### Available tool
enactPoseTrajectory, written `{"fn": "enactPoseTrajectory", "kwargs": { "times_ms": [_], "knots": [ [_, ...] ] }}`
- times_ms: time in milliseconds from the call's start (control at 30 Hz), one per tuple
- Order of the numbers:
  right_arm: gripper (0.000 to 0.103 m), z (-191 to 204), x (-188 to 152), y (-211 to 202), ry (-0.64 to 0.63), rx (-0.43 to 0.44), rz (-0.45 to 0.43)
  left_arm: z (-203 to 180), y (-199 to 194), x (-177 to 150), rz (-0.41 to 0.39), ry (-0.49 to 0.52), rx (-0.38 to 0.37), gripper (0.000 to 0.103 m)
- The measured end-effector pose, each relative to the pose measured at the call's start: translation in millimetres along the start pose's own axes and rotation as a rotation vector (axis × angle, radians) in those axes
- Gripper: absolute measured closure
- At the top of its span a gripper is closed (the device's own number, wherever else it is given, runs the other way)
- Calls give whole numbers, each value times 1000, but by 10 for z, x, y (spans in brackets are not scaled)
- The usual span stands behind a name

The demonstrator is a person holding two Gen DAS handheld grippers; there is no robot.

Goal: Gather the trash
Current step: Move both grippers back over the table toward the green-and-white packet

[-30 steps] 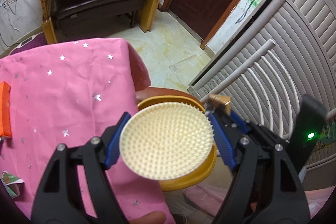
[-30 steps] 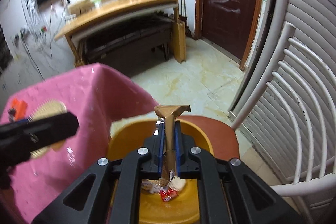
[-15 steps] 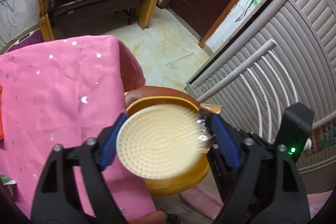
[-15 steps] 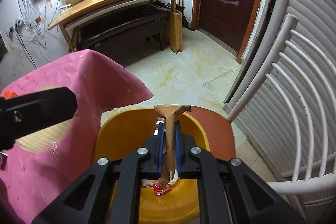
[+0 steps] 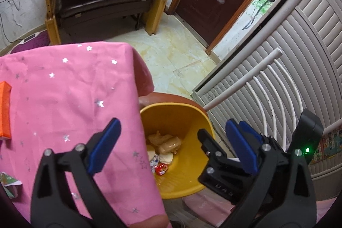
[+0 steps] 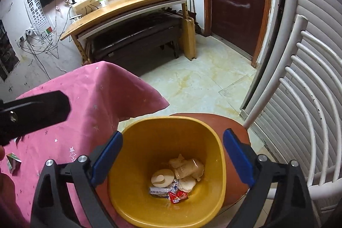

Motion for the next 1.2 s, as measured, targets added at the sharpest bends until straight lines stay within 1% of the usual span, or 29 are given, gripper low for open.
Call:
{"fn": "enactPoseTrajectory", "kwargs": {
  "times_ms": [167, 300, 467, 533, 600, 733, 900, 1033, 1200],
  "knots": [
    [14, 32, 19, -14, -5, -7, -7, 101, -179, 8, -29, -7, 8, 9],
    [13, 104, 51, -62, -22, -18, -29, 221, -369, -6, -61, -13, 25, 9],
    [12, 299, 136, -182, -59, -9, -70, 508, -741, -104, -106, 18, 88, 9],
    [12, 449, 176, -263, -87, 6, -95, 639, -895, -154, -120, 36, 109, 7],
    [10, 601, 212, -333, -113, 21, -118, 840, -1067, -209, -134, 32, 140, 7],
    [9, 971, 239, -409, -176, 77, -142, 1184, -1348, -267, -137, -3, 169, 7],
    [9, 1426, 221, -441, -245, 140, -152, 1592, -1727, -301, -181, -40, 231, 7],
    [9, 1708, 187, -455, -283, 180, -153, 1811, -1862, -380, -189, -59, 275, 7],
    [9, 1958, 157, -455, -333, 189, -154, 2006, -1902, -494, -170, -82, 284, 7]
  ]
}}
Point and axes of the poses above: each gripper's, at about its wrist camera, not at the fingertips, and y roughly the way its jaws point, z to its left, x to its top, the point moved 9 cm from there along y, roughly the way its jaws point, and after that the axes turned 9 degrees about -x, right-handed, at the moved point
